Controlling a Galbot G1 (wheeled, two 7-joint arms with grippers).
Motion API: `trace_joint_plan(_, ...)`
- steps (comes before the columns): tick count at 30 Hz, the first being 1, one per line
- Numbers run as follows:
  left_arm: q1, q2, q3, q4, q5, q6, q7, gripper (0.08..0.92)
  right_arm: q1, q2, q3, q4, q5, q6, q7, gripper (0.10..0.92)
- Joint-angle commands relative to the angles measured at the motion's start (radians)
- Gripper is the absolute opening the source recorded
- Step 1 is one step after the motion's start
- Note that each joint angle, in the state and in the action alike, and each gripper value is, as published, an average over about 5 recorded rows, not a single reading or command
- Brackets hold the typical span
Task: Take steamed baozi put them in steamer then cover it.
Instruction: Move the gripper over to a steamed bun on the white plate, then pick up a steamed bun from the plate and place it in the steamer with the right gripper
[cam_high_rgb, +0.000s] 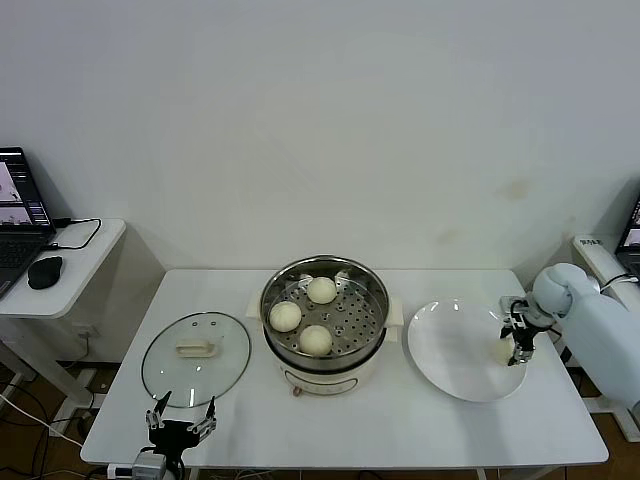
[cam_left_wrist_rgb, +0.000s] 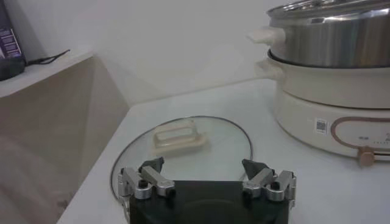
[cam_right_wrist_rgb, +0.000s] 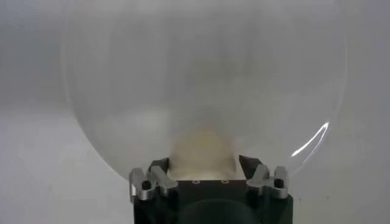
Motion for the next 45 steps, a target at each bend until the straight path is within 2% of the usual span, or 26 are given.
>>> trace_joint_plan(1,0.0,0.0,0.0,0.0,0.0,-0.001,-0.001,0.823,0.009,-0.013,-0.003,0.02,0.016,-0.008,-0.004,0.647)
trace_joint_plan(6,-0.006,0.002,0.002,-0.001,-0.005,-0.001,-0.001,0.823,0.049,-0.057,-0.026,0.107,0.103,-0.04,-0.019,0.645)
trace_joint_plan(11,-0.014,0.003,0.002,-0.002,-0.009,-0.001,-0.001,0.823,0.169,-0.094,-0.123,0.216,0.271,-0.099,-0.033,0.644)
trace_joint_plan(19,-0.018,0.011,-0.011,-0.016,-0.035,-0.001,-0.001,0.823,0.495,-0.035,-0.362,0.294,0.538,-0.198,-0.058,0.636)
trace_joint_plan(35,-0.02,0.022,-0.041,-0.049,-0.057,-0.002,-0.003,0.823,0.861,0.197,-0.837,0.253,0.942,-0.337,-0.038,0.64)
trace_joint_plan(45,-0.022,0.021,-0.045,-0.065,-0.074,-0.004,-0.006,0.823,0.866,0.335,-0.946,0.215,0.981,-0.372,-0.018,0.643)
